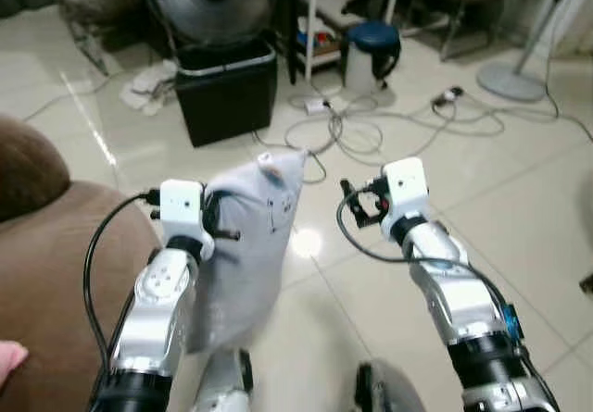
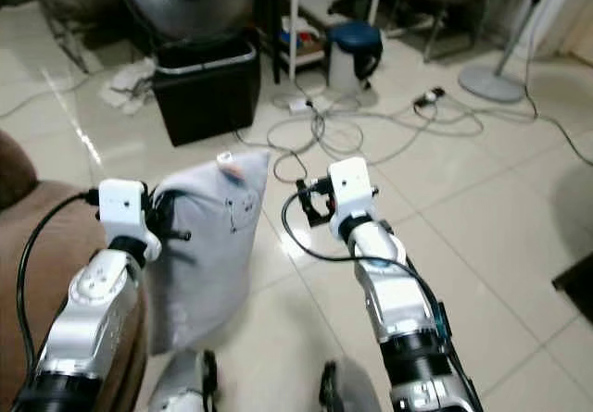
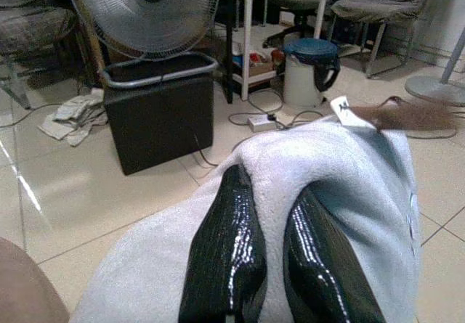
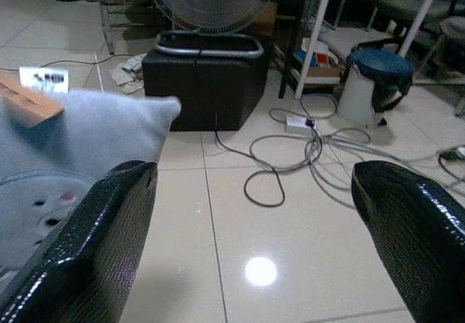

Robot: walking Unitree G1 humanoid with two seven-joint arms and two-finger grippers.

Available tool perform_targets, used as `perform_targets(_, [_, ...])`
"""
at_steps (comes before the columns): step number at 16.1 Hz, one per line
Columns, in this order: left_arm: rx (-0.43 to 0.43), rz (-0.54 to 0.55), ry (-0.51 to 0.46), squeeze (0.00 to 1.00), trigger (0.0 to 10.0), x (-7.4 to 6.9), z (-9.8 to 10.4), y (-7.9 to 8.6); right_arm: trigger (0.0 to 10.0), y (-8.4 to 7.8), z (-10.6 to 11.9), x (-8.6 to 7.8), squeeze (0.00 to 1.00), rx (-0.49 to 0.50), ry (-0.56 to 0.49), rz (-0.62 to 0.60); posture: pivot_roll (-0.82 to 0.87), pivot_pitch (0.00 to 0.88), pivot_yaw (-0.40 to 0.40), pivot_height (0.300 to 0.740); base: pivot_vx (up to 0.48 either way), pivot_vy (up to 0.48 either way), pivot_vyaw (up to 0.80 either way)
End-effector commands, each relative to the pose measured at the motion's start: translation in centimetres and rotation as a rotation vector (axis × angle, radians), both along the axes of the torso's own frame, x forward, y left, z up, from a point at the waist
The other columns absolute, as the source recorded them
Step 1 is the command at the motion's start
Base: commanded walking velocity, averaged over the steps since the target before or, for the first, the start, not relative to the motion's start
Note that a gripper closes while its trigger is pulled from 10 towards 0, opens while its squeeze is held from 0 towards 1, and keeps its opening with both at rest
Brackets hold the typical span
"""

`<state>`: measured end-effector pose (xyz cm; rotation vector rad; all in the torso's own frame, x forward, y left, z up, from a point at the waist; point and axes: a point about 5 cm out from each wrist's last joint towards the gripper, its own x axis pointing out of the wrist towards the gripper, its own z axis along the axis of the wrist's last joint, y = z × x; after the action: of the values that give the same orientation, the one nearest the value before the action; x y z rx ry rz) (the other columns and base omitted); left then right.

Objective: Move the pillow to the sofa from floor

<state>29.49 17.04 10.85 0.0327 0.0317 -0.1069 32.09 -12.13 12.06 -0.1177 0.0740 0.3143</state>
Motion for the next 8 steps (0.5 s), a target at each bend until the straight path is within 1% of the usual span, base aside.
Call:
perform_targets(1, [0.011,-0.037,-0.051,0.00,10.0,0.15,1.04,-0.28,10.0,0.14,-0.04,0.21,0.00,-0.009,0.002,0.008,0.10,0.000,-0.017,0.712,0.000,0.000,0.00])
perform_targets(4, [-0.010,-0.046,-0.041,0.00,10.0,-0.03,0.93,-0.18,10.0,0.33,-0.09,0.08,0.00,0.002,0.003,0.015,0.09,0.000,-0.008,0.740,0.000,0.000,0.00])
perform_targets(6, [0.011,-0.059,-0.054,0.00,10.0,0.26,1.17,-0.49,10.0,0.29,-0.13,-0.09,0.00,-0.006,-0.004,0.020,0.08,0.000,-0.002,0.740,0.000,0.000,0.00])
perform_targets(7, [0.035,-0.058,-0.064,0.00,10.0,0.41,1.32,-0.55,10.0,0.17,-0.13,-0.05,0.00,-0.002,0.000,0.014,0.08,0.000,-0.002,0.740,0.000,0.000,0.00])
perform_targets(8, [0.042,-0.047,-0.077,0.00,10.0,0.54,1.39,-0.46,10.0,-0.01,-0.05,0.05,0.00,0.012,0.000,-0.003,0.08,0.000,-0.003,0.740,0.000,0.000,0.00])
